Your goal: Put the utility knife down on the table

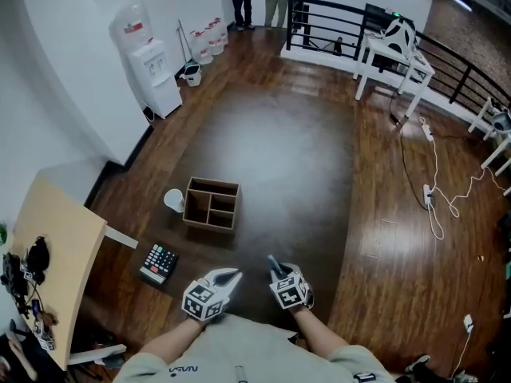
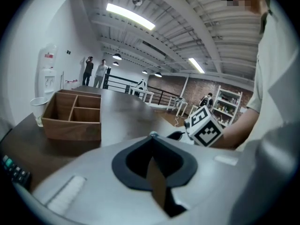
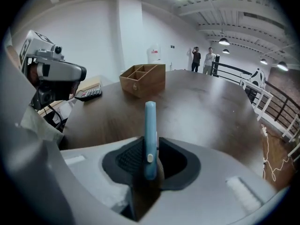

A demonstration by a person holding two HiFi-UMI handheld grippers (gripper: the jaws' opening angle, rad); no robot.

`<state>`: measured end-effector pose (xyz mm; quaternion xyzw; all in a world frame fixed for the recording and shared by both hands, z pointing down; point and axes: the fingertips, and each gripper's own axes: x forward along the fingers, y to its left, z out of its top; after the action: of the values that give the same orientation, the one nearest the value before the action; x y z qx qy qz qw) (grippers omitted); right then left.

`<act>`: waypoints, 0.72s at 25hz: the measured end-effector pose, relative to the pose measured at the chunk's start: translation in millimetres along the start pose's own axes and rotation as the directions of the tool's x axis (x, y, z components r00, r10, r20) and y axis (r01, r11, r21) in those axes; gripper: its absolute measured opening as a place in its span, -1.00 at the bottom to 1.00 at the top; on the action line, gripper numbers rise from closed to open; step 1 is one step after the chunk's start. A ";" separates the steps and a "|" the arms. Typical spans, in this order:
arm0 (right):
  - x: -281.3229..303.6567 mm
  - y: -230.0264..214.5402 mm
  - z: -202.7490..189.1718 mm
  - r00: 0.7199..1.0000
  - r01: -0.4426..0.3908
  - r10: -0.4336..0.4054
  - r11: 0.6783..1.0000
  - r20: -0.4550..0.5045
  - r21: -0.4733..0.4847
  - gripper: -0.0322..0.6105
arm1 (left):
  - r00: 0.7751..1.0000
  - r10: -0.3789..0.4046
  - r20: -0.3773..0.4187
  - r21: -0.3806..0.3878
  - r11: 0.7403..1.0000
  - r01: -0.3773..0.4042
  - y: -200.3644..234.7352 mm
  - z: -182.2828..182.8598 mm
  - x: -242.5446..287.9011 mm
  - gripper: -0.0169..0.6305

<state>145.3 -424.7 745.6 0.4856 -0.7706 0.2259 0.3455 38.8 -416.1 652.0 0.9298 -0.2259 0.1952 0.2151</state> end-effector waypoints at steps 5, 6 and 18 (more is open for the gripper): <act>9.4 2.7 -8.6 0.999 -0.002 0.001 0.999 -0.036 -0.039 -0.61 | 1.000 -0.007 -0.019 -0.005 1.000 0.007 2.8 -2.6 7.0 -0.94; 11.1 2.4 -8.9 0.999 -0.004 0.003 0.999 -0.039 -0.043 -0.61 | 1.000 -0.006 -0.018 -0.008 1.000 0.006 3.5 -2.4 6.9 -0.94; -48.5 16.5 7.7 0.998 -0.033 0.031 0.999 0.050 0.034 -0.31 | 0.995 0.018 0.099 -0.069 0.998 -0.011 0.6 13.1 -19.1 -0.94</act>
<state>142.1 -394.2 703.9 0.4846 -0.7825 0.2326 0.3142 26.3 -416.5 632.4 0.9288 -0.2498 0.1425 0.2339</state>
